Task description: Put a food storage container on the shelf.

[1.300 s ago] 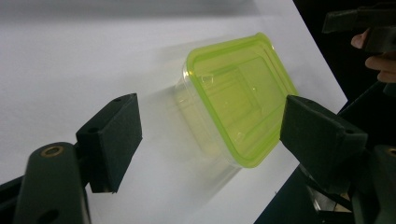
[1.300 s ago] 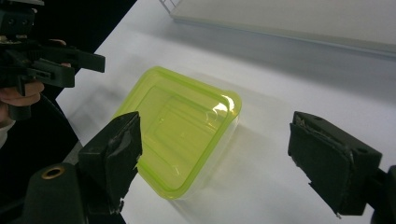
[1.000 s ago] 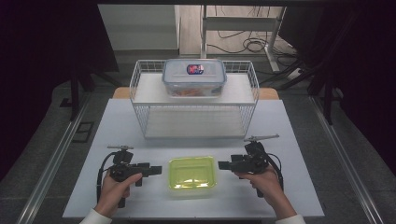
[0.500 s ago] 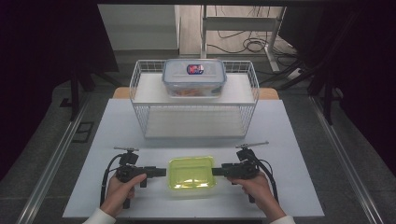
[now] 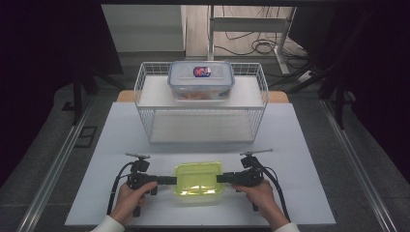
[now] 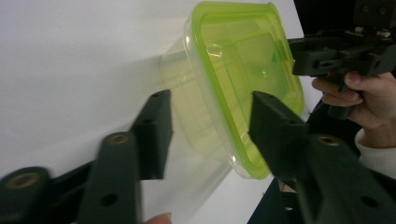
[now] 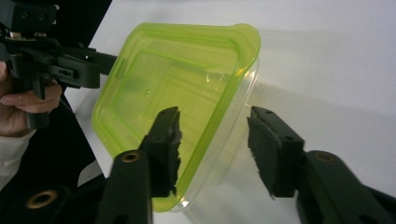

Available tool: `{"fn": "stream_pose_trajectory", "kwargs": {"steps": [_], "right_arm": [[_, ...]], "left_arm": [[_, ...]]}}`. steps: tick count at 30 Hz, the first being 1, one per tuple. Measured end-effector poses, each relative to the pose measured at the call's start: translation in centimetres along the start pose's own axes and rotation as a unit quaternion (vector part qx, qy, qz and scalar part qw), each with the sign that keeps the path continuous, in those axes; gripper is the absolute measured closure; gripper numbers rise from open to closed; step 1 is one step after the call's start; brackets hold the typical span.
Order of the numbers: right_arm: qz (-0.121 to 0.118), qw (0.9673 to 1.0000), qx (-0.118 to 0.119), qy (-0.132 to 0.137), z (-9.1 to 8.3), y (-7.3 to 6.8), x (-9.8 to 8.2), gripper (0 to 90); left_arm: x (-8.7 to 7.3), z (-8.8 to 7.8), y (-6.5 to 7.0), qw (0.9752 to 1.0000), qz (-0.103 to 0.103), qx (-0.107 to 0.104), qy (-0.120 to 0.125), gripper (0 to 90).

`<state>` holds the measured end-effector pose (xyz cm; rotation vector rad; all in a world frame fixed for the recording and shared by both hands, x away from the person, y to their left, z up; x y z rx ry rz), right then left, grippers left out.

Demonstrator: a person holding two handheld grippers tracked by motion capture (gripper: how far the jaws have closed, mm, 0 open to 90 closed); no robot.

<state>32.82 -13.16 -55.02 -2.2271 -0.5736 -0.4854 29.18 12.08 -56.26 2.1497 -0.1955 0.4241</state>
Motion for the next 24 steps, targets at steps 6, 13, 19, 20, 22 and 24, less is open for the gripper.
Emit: {"fn": "stream_pose_trajectory", "kwargs": {"steps": [6,13,19,20,22,24], "right_arm": [[0.004,0.9999,0.011,-0.007,0.4,-0.2,-0.2,70.5],[0.017,0.9995,0.027,0.004,-0.3,-0.7,0.0,78.1],[0.008,0.9996,0.026,0.004,-0.6,-0.9,-0.1,79.4],[0.006,0.9996,0.026,0.004,-0.7,-0.9,-0.1,79.4],[0.004,0.9996,0.027,0.007,-0.8,-0.9,0.0,79.6],[0.002,0.9995,0.029,0.009,-1.0,-1.0,0.1,79.7]], "left_arm": [[-0.1,0.5,0.3,0.9999,-0.003,-0.016,-0.004,72.8],[-0.1,-0.1,0.7,0.9996,-0.001,-0.027,0.010,80.7],[-0.2,-0.2,1.1,0.9996,0.013,-0.024,0.010,81.0],[-0.3,-0.2,1.2,0.9995,0.014,-0.025,0.010,81.0],[-0.3,-0.2,1.3,0.9995,0.019,-0.025,0.011,81.0],[-0.3,-0.3,1.4,0.9994,0.024,-0.023,0.011,81.0]]}}
Point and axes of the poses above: each handheld gripper's, and its own axes: z roughly forward along the jaws, x roughly out of its top, y roughly to its right, the point moved 7 cm from there along z, roughly forward along the jaws, and after that the axes turned 2 degrees about -z, right-handed, at the moved point
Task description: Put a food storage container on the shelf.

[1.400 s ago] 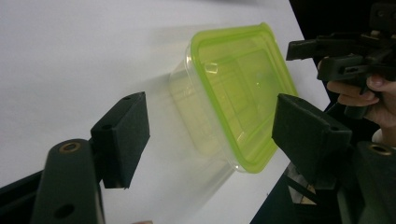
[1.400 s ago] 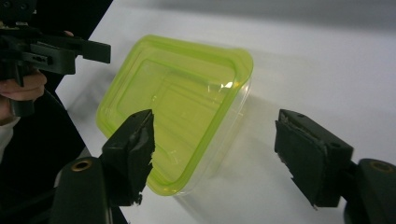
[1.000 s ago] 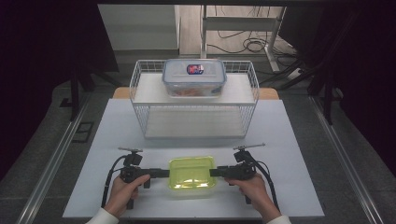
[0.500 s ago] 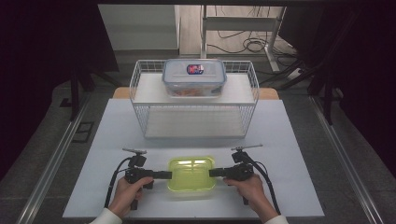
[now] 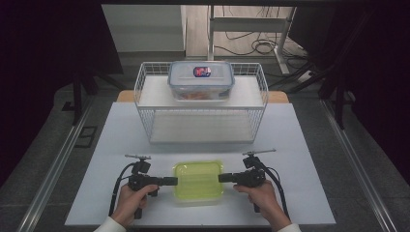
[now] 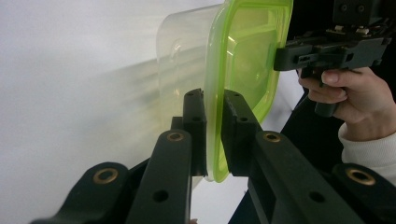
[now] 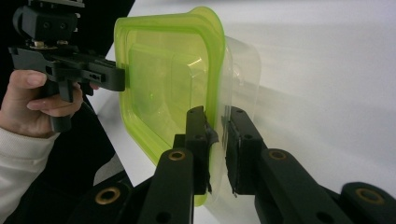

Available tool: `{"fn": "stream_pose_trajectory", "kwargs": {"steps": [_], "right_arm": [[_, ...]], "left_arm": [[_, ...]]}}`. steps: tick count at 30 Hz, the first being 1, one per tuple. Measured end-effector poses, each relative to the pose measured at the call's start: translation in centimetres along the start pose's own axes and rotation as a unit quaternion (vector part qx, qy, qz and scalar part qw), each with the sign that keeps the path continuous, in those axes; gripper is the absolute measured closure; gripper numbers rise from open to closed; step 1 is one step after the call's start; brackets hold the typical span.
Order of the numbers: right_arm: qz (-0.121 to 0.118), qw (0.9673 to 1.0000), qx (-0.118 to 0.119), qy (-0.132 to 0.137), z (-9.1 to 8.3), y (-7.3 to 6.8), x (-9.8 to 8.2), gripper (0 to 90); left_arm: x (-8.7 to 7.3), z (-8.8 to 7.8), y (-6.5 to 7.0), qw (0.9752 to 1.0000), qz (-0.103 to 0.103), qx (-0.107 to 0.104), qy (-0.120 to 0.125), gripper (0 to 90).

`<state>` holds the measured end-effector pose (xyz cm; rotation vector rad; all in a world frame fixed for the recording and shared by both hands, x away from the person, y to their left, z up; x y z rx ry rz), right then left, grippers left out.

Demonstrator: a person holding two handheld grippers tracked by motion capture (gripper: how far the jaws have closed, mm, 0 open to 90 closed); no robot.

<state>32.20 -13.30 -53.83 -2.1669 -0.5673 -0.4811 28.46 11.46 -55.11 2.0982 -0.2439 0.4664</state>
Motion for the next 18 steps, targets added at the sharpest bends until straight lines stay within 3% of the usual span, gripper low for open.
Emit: {"fn": "stream_pose_trajectory", "kwargs": {"steps": [7,11,18], "right_arm": [[-0.013,0.9998,0.006,0.009,-0.5,-0.5,0.3,79.9],[-0.033,0.9992,0.002,0.022,-0.9,-1.1,0.7,79.9],[-0.057,0.9974,0.005,0.042,-2.0,-2.4,1.5,80.0]], "left_arm": [[0.2,-0.5,0.8,0.9998,0.019,0.006,0.005,80.9],[0.4,-0.9,1.3,0.9996,0.026,0.003,0.010,80.9],[1.1,-2.3,3.1,0.9980,0.056,0.003,0.030,80.8]]}}
Point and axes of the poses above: each handheld gripper's, and its own axes: z roughly forward along the jaws, x roughly out of its top, y roughly to its right, the point moved 7 cm from there along z, roughly forward along the jaws, and after that the axes turned 2 degrees about -z, right-handed, at the moved point
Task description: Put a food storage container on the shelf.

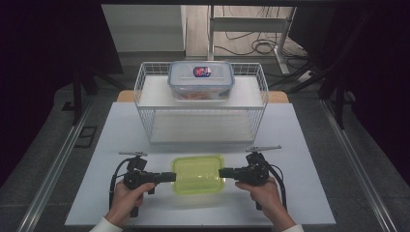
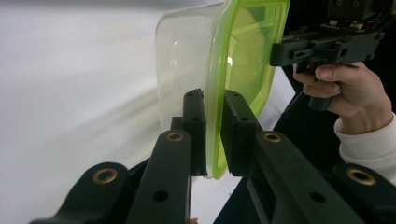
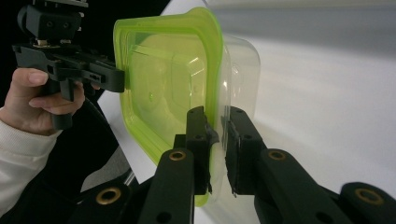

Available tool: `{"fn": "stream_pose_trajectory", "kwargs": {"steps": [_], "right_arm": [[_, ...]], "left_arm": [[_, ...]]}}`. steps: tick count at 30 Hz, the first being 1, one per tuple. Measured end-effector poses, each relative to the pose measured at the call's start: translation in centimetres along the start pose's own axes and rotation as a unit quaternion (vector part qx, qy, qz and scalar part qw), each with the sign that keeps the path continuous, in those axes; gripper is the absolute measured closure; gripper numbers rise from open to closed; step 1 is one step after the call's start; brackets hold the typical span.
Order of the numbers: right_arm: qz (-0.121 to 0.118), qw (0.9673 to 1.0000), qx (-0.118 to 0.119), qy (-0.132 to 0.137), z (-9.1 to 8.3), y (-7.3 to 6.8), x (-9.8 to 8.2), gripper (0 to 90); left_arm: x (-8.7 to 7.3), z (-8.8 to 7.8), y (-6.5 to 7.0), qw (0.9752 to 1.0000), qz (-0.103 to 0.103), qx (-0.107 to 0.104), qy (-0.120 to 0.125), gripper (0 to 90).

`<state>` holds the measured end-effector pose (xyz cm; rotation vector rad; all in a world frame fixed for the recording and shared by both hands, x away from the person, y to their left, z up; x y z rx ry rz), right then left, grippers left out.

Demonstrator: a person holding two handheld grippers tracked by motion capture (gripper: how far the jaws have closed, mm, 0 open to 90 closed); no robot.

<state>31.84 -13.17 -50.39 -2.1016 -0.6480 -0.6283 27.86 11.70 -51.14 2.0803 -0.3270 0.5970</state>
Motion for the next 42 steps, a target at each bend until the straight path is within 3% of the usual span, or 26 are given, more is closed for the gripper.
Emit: {"fn": "stream_pose_trajectory", "kwargs": {"steps": [6,17,27,33,39,42], "right_arm": [[-0.042,0.9988,-0.008,0.024,-1.5,-2.0,1.5,79.9],[-0.081,0.9955,-0.019,0.045,-2.9,-3.5,3.4,79.9],[-0.106,0.9914,-0.023,0.074,-4.5,-4.7,7.2,79.9],[-0.120,0.9890,-0.022,0.084,-5.4,-5.6,9.6,80.0],[-0.122,0.9883,-0.024,0.088,-5.7,-5.7,11.2,80.0],[-0.122,0.9883,-0.023,0.089,-5.7,-5.7,11.9,79.9]], "left_arm": [[0.8,-1.2,1.7,0.9994,0.029,0.006,0.017,80.8],[2.6,-2.3,3.4,0.9979,0.057,0.006,0.029,80.8],[6.5,-3.8,5.1,0.9960,0.080,-0.001,0.041,80.8],[8.5,-4.9,6.1,0.9952,0.081,-0.014,0.053,80.6],[9.9,-5.0,5.9,0.9958,0.069,-0.023,0.056,80.7],[10.6,-5.1,6.0,0.9957,0.072,-0.019,0.055,80.7]]}}
Point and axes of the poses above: each handheld gripper's, and its own axes: z roughly forward along the jaws, x roughly out of its top, y roughly to its right, the point moved 7 cm from there along z, roughly forward along the jaws, and after that the axes turned 2 degrees about -z, right-handed, at the moved point
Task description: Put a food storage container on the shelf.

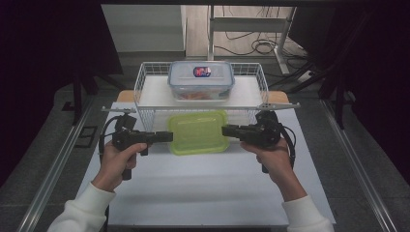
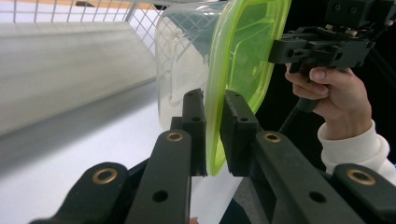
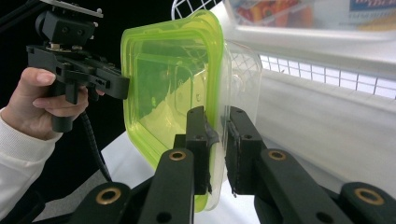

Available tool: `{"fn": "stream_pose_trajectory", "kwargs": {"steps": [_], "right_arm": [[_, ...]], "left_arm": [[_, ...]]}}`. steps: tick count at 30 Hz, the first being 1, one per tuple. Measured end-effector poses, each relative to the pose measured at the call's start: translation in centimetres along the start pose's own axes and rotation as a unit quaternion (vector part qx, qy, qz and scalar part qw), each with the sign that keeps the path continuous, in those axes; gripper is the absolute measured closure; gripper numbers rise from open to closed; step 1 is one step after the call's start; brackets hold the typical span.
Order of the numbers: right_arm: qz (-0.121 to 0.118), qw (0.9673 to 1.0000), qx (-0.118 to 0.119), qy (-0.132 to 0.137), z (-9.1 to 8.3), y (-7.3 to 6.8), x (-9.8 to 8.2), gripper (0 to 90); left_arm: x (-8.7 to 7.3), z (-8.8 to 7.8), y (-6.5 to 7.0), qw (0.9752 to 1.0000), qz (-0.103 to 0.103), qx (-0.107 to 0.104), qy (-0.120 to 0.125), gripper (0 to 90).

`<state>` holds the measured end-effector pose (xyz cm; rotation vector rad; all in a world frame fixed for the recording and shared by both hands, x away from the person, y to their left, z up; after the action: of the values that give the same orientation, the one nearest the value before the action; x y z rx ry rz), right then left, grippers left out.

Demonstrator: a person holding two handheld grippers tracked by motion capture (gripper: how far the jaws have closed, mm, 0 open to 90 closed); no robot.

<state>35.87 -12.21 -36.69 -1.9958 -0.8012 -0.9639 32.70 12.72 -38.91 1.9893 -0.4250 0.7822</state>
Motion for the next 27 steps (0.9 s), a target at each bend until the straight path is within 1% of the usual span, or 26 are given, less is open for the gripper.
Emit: {"fn": "stream_pose_trajectory", "kwargs": {"steps": [8,17,19,22,25,27], "right_arm": [[-0.007,0.9999,-0.006,0.009,-0.3,0.3,1.9,80.0],[-0.014,0.9996,-0.007,0.021,-1.2,0.3,4.6,80.0],[-0.012,0.9996,-0.005,0.025,-1.3,0.4,5.2,80.0],[-0.012,0.9995,-0.005,0.029,-1.5,0.5,6.3,79.9],[-0.016,0.9993,-0.007,0.033,-1.5,0.7,7.5,79.9],[-0.014,0.9993,-0.007,0.035,-1.5,0.9,8.3,79.9]], "left_arm": [[2.2,-0.2,0.5,0.9998,0.017,0.008,0.003,80.8],[5.0,-0.7,1.6,0.9995,0.029,0.000,0.012,80.7],[6.0,-0.9,1.9,0.9994,0.032,-0.004,0.015,80.6],[7.3,-1.1,2.1,0.9991,0.037,-0.003,0.019,80.6],[8.5,-1.2,2.1,0.9990,0.040,-0.004,0.020,80.6],[9.4,-1.3,2.1,0.9989,0.041,-0.005,0.022,80.6]]}}
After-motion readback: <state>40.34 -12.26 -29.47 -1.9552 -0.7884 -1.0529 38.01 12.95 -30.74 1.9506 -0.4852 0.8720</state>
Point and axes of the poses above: each handheld gripper's, and its own axes: z roughly forward along the jaws, x roughly out of its top, y roughly to its right, the point moved 7 cm from there along z, roughly forward along the jaws, and after that the axes turned 2 degrees about -z, right-handed, at the moved point
